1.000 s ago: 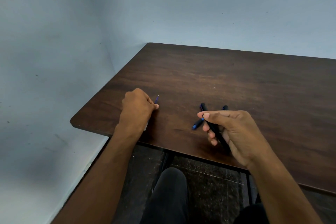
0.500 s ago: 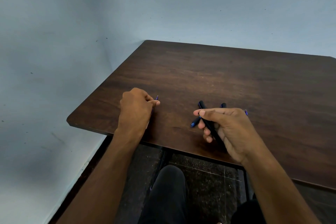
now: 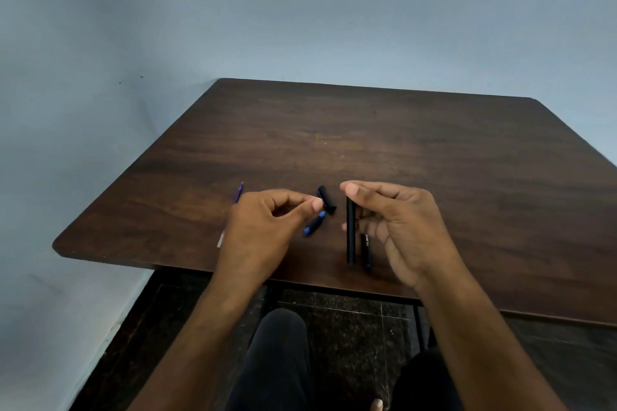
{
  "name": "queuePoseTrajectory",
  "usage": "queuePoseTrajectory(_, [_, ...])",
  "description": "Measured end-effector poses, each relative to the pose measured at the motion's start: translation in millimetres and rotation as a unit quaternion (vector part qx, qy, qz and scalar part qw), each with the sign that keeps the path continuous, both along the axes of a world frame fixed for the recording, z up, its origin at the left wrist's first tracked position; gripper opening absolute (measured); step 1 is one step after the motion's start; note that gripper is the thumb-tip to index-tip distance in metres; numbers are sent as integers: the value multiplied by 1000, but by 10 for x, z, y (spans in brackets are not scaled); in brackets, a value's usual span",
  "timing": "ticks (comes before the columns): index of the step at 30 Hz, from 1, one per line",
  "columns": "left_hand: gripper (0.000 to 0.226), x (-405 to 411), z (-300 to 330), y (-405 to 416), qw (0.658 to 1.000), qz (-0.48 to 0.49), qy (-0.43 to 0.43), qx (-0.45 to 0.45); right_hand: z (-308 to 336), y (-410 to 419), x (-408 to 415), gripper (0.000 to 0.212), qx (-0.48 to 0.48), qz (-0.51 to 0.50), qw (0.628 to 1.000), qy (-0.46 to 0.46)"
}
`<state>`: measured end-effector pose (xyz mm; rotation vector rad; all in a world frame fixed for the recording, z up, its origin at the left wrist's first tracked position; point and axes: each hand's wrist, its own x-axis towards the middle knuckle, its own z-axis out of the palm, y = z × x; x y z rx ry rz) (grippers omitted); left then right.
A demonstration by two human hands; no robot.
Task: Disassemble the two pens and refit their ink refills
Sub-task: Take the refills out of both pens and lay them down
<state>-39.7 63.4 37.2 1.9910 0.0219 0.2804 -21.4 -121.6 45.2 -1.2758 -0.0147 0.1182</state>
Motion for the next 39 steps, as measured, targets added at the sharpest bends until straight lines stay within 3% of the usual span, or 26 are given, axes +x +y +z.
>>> queuePoseTrajectory(6, [17, -10, -13, -383, 993, -81, 14, -84, -41, -103, 10, 7, -37, -58, 997, -21])
queuePoseTrajectory(11, [16, 71, -77, -546, 995, -49, -4, -89, -14, -387, 40, 23, -56, -41, 998, 0])
queuePoseTrajectory(13, [14, 103, -113, -572, 998, -13, -35, -50, -27, -592, 91, 19, -142, -88, 986, 0])
queuePoseTrajectory(16, [16, 108, -157, -610, 996, 12, -82, 18, -118, -838, 176, 22, -322, -184, 929, 2])
queuePoseTrajectory(21, [24, 138, -258, -714, 994, 1, -99, 43, -247, -810, 246, 30, -479, -173, 860, 32])
queuePoseTrajectory(30, [22, 265, -288, -715, 989, -28, -122, 81, -276, -633, 417, 35, -559, -148, 812, 75])
queuePoseTrajectory(39, [16, 282, -378, -662, 991, -52, -115, 41, -246, -632, 442, 38, -573, -149, 800, 91])
